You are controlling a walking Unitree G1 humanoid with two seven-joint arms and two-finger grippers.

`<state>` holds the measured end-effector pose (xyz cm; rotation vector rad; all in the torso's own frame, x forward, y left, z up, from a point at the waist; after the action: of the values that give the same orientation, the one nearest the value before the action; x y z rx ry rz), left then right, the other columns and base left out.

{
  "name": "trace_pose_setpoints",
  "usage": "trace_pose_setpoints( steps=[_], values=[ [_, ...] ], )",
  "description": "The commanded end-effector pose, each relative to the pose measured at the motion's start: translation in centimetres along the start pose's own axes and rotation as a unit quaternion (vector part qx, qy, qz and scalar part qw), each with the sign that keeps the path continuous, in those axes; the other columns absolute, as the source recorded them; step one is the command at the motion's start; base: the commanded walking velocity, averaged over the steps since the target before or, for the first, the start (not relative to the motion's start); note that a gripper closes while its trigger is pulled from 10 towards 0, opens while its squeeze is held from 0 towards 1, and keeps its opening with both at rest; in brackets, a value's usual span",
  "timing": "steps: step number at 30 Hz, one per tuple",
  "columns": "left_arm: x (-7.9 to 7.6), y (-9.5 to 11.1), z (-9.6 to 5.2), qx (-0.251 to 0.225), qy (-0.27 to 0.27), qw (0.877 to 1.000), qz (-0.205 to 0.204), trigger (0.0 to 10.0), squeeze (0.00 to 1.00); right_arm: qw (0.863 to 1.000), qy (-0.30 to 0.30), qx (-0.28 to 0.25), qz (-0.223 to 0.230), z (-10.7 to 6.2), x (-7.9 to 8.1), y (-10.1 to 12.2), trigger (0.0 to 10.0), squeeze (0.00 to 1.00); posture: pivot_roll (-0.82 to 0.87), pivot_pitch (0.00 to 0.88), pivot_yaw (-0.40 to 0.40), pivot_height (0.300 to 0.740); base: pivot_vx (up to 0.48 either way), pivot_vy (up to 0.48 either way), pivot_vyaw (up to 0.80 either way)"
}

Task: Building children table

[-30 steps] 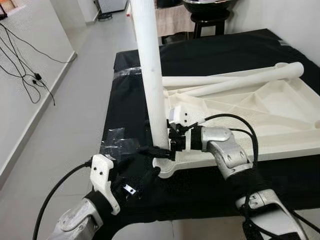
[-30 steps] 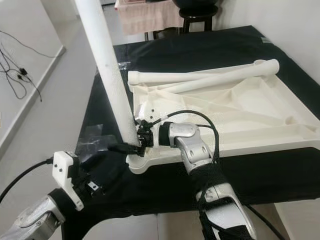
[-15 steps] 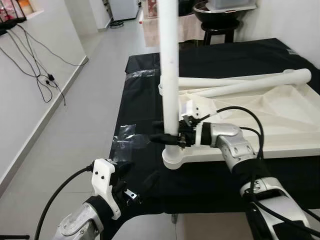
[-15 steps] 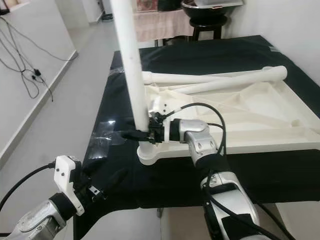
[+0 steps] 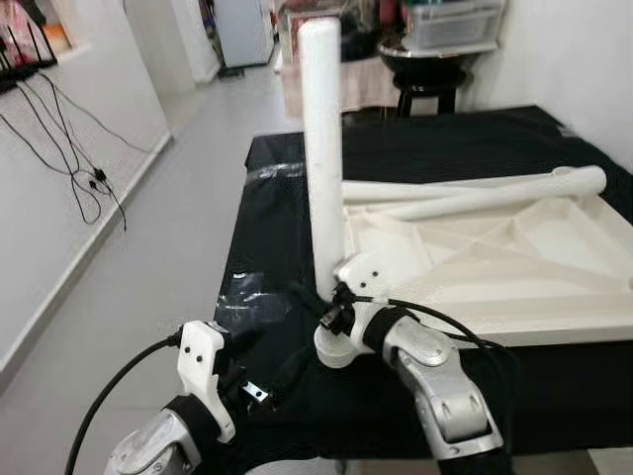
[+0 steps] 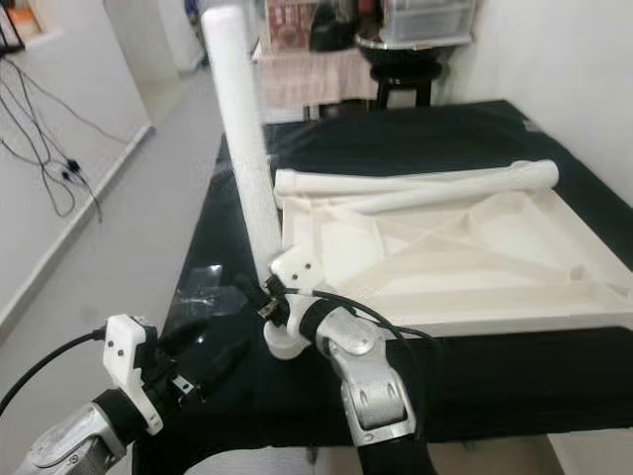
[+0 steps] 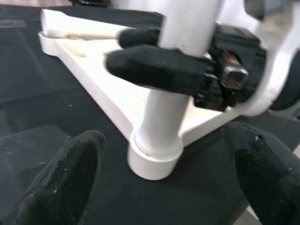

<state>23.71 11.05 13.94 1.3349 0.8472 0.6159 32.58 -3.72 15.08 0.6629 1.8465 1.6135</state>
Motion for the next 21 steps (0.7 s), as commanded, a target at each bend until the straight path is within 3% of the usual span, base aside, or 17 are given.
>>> trace_pose_setpoints(
  steps=[1,2,4,5,6,7,8,9,12,13,16,17,21],
  values=[
    [0.4,-0.3,-0.1,0.006,0.007,1.0,0.005,10.0,0.0,0.997,-0.014,0.077,-0.015,-0.3,-0.5,-3.4,6.2,0.0,0.01,0.034,0.048,0.74,0.0,0.0,0.0],
    [0.4,-0.3,-0.1,0.003,0.012,1.0,0.006,10.0,0.0,0.997,-0.009,0.074,-0.005,0.0,-0.5,-3.3,10.0,0.0,0.01,0.032,0.047,0.74,0.0,0.0,0.0],
    [0.4,-0.3,-0.1,0.001,0.015,1.0,0.007,10.0,0.0,0.998,-0.003,0.068,0.006,0.0,-0.4,-3.1,10.0,0.0,0.01,0.031,0.045,0.74,0.0,0.0,0.0],
    [0.4,-0.3,0.0,0.001,0.015,1.0,0.006,10.0,0.0,0.998,0.05,0.027,0.031,0.6,0.2,-1.7,10.0,1.0,0.01,0.027,0.047,0.74,0.0,0.0,0.0],
    [0.4,-0.3,0.0,0.001,0.014,1.0,0.006,10.0,0.0,0.994,0.096,-0.011,0.046,0.8,0.7,-0.3,10.0,1.0,0.01,0.027,0.047,0.74,0.0,0.0,0.0],
    [0.4,-0.3,0.0,0.001,0.014,1.0,0.006,10.0,0.0,0.994,0.096,-0.011,0.046,0.8,0.7,-0.3,10.0,1.0,0.01,0.027,0.047,0.74,0.0,0.0,0.0],
    [0.3,-0.3,0.0,0.001,0.011,1.0,0.004,10.0,0.0,0.988,0.138,-0.049,0.053,0.6,1.1,1.5,10.0,1.0,0.01,0.026,0.049,0.74,0.0,0.0,0.0],
    [0.3,-0.3,0.0,0.001,0.011,1.0,0.004,10.0,0.0,0.988,0.138,-0.049,0.053,0.6,1.1,1.5,10.0,1.0,0.01,0.026,0.049,0.74,0.0,0.0,0.0],
    [0.2,-0.3,0.1,0.0,0.008,1.0,0.002,10.0,0.0,0.973,0.215,-0.075,0.026,-0.1,1.1,3.3,10.0,1.0,0.01,0.027,0.043,0.74,0.0,0.0,0.0],
    [0.1,-0.3,0.2,-0.001,0.007,1.0,0.002,10.0,0.0,0.968,0.241,-0.063,0.011,-0.2,1.0,2.8,10.0,0.52,0.02,0.028,0.042,0.74,0.0,0.0,0.0],
    [0.1,-0.3,0.2,-0.001,0.007,1.0,0.002,10.0,0.0,0.965,0.258,-0.054,0.002,-0.3,1.0,2.5,10.0,0.52,0.02,0.029,0.042,0.74,0.0,0.0,0.0],
    [0.1,-0.3,0.2,-0.002,0.008,1.0,0.002,10.0,0.0,0.961,0.275,-0.041,-0.004,-0.2,0.9,2.0,10.0,0.0,0.02,0.031,0.041,0.74,0.0,0.0,0.0],
    [0.0,-0.2,0.3,-0.004,0.01,1.0,0.003,10.0,0.0,0.957,0.288,-0.034,-0.001,0.6,0.0,1.9,10.0,0.0,0.03,0.035,0.041,0.74,0.0,0.0,0.0]
  ],
)
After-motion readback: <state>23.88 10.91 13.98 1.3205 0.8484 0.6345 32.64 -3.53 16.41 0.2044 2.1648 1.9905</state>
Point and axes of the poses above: a point about 5 cm out from each wrist's last joint towards the gripper, its own z axis pointing out of the wrist towards the gripper, its own y axis along the axis of the wrist's last joint, x = y × z, the point moved 4 cm from there along z, pointing out of the wrist towards the gripper, and after that the axes turned 3 degrees about z, right-handed, at the moved point
